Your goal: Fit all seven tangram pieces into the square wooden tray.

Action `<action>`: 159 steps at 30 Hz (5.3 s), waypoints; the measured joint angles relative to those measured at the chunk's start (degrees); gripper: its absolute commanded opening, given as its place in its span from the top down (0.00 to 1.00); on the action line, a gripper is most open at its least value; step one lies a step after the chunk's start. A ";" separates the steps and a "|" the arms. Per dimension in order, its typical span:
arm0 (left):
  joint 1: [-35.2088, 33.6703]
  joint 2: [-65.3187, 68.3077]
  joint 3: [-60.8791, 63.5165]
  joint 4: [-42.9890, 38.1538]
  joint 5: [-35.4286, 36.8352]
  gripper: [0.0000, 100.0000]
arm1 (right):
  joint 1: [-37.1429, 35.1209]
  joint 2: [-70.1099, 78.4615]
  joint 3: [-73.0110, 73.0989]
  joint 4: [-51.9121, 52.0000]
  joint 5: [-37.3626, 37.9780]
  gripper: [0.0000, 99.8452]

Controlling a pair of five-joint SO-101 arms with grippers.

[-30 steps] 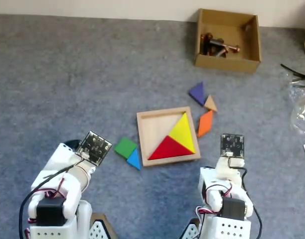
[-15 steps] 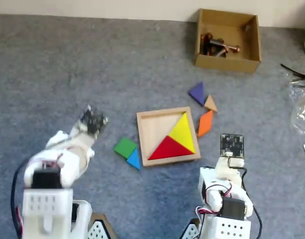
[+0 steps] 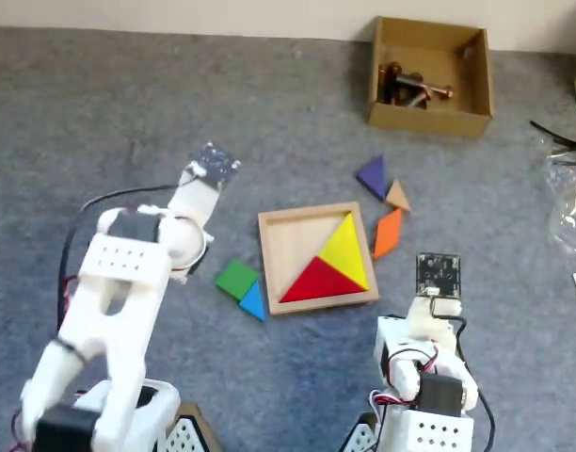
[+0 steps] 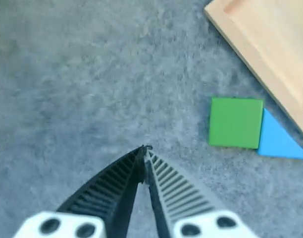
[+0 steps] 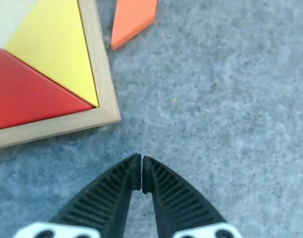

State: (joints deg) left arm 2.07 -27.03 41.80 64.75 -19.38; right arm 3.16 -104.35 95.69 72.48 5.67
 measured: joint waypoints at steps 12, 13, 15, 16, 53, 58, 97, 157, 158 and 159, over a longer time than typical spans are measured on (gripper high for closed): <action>7.21 14.33 -8.00 -0.26 6.24 0.85 | 0.00 0.00 0.00 0.00 0.00 1.00; 7.30 14.59 -8.62 -0.26 8.26 0.84 | 0.00 0.00 0.00 0.00 0.00 1.00; 7.47 15.56 -9.14 -0.26 11.78 0.80 | 0.00 0.00 0.00 0.00 0.00 1.00; 7.47 16.09 -9.32 -0.26 13.54 0.79 | 0.00 0.00 0.00 0.00 0.00 1.00; 13.54 21.80 -9.41 2.73 17.14 0.76 | 0.00 0.00 0.00 0.00 0.00 1.00; 13.80 21.80 -12.48 2.20 13.45 0.76 | 0.00 0.00 0.00 0.00 0.00 1.00; 32.35 21.98 -25.14 -23.65 8.88 0.76 | 0.00 0.00 0.00 0.00 0.00 1.00; 35.25 57.76 -45.80 -29.80 34.64 0.68 | 0.00 0.00 0.00 0.00 0.00 1.00; 35.43 57.76 -45.80 -29.80 34.64 0.68 | 0.00 0.00 0.00 0.00 0.00 1.00; 35.52 57.76 -45.80 -29.80 34.64 0.68 | 0.00 0.00 0.00 0.00 0.00 1.00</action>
State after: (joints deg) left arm 37.58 30.73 -4.00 34.95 15.25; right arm 3.16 -104.35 95.69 72.48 5.67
